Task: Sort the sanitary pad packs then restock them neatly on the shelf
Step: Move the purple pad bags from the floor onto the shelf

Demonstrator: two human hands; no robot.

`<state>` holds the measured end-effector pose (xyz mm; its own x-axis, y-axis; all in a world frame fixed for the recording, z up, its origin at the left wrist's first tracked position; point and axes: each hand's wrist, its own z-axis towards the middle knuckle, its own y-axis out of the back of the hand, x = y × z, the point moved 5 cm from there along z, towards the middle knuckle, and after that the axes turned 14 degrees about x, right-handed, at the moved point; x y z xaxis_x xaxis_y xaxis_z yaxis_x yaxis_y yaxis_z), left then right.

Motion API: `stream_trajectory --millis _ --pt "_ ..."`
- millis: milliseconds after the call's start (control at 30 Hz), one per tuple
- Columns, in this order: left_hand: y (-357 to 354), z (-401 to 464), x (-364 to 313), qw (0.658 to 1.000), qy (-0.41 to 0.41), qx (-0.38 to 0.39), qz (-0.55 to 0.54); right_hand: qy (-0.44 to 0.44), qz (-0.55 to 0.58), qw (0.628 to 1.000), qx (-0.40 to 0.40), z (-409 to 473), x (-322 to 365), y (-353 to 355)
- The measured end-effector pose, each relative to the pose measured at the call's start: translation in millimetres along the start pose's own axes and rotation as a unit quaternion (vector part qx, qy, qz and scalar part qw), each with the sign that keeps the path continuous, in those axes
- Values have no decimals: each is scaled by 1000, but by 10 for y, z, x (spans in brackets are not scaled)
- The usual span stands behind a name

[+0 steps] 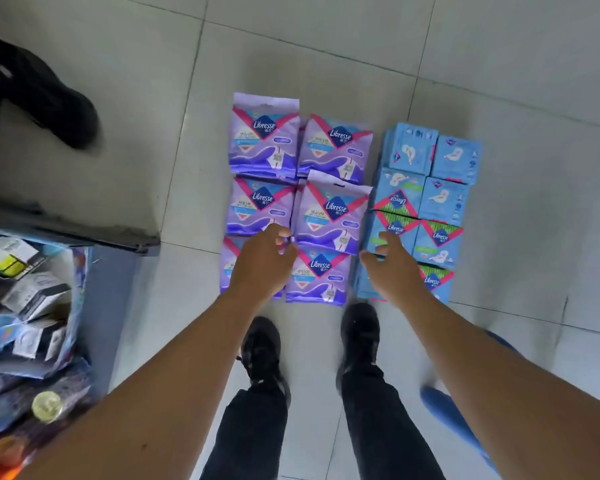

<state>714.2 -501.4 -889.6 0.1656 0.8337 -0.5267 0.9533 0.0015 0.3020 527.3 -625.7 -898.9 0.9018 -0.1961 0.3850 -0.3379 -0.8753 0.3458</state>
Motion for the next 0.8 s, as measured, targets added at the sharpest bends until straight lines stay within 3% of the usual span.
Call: stream_trajectory --millis 233,467,600,800 --pt "-492 1315 255 999 11 5 45 -5 22 998 56 1462 -378 -308" --pt "-936 2170 679 999 1 14 -39 20 83 996 -30 2208 -634 -447" --pt "-849 1858 651 993 -15 -32 -114 47 113 992 -13 1976 -613 -355" --pt "-234 567 282 963 -57 -98 -244 170 117 978 -6 806 75 -112"
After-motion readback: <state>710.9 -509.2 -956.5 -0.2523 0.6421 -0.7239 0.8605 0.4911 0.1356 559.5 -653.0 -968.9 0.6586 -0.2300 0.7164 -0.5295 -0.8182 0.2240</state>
